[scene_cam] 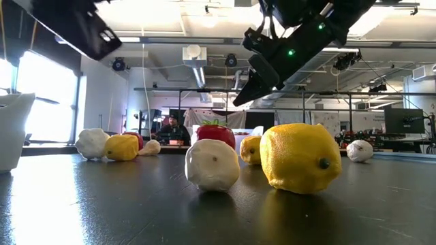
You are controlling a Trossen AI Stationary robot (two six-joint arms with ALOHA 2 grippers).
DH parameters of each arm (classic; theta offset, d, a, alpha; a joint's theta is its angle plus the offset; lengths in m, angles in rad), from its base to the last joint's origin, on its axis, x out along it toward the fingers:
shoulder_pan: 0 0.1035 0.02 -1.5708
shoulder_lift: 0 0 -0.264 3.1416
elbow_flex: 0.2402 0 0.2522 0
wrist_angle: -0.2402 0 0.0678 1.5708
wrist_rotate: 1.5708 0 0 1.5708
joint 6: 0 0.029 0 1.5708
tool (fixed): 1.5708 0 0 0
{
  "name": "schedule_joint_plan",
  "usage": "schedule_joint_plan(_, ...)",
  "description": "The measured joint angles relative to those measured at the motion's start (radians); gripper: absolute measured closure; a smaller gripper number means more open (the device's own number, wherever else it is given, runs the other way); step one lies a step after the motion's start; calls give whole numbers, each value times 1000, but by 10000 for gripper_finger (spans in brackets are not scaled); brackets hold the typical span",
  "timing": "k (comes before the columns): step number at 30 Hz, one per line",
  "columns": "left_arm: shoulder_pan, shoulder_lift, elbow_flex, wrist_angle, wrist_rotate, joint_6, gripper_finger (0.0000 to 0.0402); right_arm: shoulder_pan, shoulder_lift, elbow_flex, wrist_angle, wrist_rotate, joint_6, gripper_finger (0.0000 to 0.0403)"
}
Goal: Sort produce into baskets
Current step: Put the red tomato into the transparent bin
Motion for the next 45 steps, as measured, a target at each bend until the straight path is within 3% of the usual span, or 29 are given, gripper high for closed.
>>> schedule_joint_plan(10,165,-15,-216,409,17,154,401,-35,0,0,-8,-128,35,402)
schedule_joint_plan(15,242,-15,-341,712,112,196,401,-42,0,0,-6,-121,112,394)
schedule_joint_plan(24,383,-15,-535,1199,164,207,401,-42,32,0,74,-107,117,275)
schedule_joint_plan(28,457,-15,-543,1217,216,207,401,-42,40,0,114,-91,126,217)
schedule_joint_plan(35,594,-15,-541,1216,218,197,401,-61,40,0,119,-11,246,140)
schedule_joint_plan(42,668,-15,-541,1230,218,193,401,-107,60,1,149,-6,314,83)
schedule_joint_plan(45,688,-15,-541,1231,218,185,401,-134,88,42,83,-29,342,69)
